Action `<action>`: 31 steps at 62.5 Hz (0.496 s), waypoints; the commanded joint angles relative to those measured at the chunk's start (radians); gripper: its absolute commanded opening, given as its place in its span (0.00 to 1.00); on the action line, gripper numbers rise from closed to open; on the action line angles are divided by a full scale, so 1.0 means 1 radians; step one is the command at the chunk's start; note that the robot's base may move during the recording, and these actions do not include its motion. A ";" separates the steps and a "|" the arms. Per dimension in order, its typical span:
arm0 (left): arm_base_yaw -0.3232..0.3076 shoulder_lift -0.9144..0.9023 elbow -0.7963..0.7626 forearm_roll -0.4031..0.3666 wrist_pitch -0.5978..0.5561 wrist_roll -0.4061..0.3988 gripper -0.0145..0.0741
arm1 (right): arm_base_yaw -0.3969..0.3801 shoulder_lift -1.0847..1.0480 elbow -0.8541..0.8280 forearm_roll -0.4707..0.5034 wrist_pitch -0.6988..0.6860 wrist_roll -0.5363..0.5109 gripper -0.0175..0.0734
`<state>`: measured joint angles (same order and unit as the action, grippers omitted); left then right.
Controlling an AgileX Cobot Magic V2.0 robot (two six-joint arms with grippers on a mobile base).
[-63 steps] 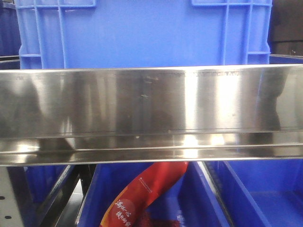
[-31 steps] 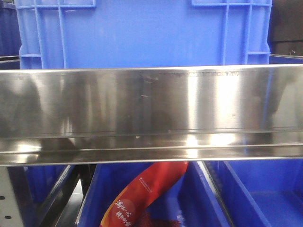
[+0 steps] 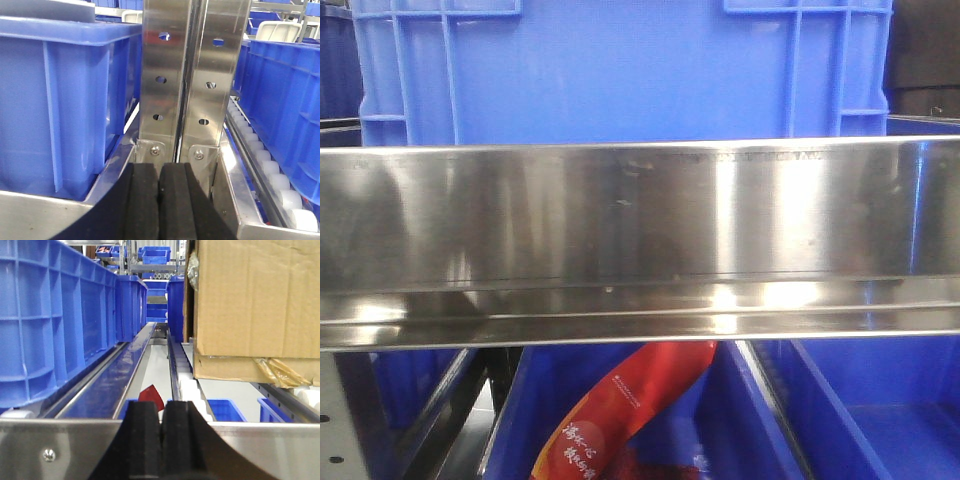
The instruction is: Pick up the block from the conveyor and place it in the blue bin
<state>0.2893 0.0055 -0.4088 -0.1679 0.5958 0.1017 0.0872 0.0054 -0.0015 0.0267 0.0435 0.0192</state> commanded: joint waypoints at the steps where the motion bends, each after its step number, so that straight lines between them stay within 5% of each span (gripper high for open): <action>1: 0.002 -0.005 -0.003 -0.005 -0.017 -0.007 0.04 | -0.004 -0.005 0.002 0.006 -0.035 0.007 0.01; 31: 0.002 -0.005 -0.003 -0.005 -0.017 -0.007 0.04 | -0.004 -0.005 0.002 0.006 -0.026 -0.075 0.01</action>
<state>0.2893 0.0055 -0.4088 -0.1679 0.5958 0.1017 0.0853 0.0031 0.0000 0.0281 0.0385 -0.0358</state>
